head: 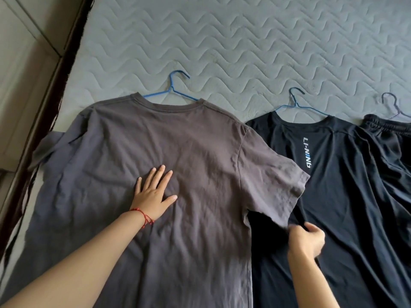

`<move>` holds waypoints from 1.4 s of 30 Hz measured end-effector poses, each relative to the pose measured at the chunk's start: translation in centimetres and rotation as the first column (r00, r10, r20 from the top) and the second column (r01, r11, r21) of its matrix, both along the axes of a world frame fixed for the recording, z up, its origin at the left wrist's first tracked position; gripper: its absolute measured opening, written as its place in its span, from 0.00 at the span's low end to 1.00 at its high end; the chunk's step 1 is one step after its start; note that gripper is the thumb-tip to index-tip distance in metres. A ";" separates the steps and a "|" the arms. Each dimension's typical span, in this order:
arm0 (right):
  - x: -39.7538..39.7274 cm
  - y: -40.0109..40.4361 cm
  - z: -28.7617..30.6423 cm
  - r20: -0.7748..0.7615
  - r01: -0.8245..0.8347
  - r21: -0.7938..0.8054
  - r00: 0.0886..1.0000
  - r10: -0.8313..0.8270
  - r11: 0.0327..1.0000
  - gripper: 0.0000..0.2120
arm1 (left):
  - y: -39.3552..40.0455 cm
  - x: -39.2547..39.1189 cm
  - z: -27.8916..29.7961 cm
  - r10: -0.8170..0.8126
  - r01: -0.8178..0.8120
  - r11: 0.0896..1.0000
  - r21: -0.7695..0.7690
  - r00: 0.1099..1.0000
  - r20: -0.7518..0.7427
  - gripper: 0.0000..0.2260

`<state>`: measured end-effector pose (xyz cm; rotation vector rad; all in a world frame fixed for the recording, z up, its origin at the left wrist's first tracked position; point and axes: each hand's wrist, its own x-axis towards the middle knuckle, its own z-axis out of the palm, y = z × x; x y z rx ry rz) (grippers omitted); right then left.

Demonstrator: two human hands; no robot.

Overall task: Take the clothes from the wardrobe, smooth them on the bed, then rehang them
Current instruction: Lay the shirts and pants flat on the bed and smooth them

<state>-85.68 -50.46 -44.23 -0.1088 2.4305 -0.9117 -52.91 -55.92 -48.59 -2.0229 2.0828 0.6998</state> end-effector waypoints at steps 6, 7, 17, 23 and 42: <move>7.8 0.9 1.6 -0.348 -0.510 -0.072 0.819 0.457 0.857 0.16 | 3.9 1.3 1.0 0.047 -0.061 0.981 -0.186 0.996 -0.079 0.27; 9.9 0.7 1.2 -0.372 -0.619 -0.082 0.746 0.553 0.781 0.16 | 4.8 1.7 1.0 0.066 -0.082 0.976 -0.201 0.994 -0.084 0.26; 25.2 -0.6 -4.8 -0.418 -0.969 0.238 -0.042 0.907 0.065 0.23 | 5.9 9.8 3.6 0.230 -0.292 0.848 -0.443 0.955 -0.189 0.23; 25.2 0.1 -6.4 -0.425 -0.944 0.324 -0.088 0.901 0.061 0.26 | 1.9 20.2 4.5 0.491 -0.535 0.703 -0.468 0.842 -0.223 0.24; 25.9 -0.3 -7.6 -0.511 -0.925 0.365 -0.106 0.853 0.104 0.28 | -5.9 29.4 5.8 0.559 -0.829 0.491 -0.267 0.535 -0.634 0.10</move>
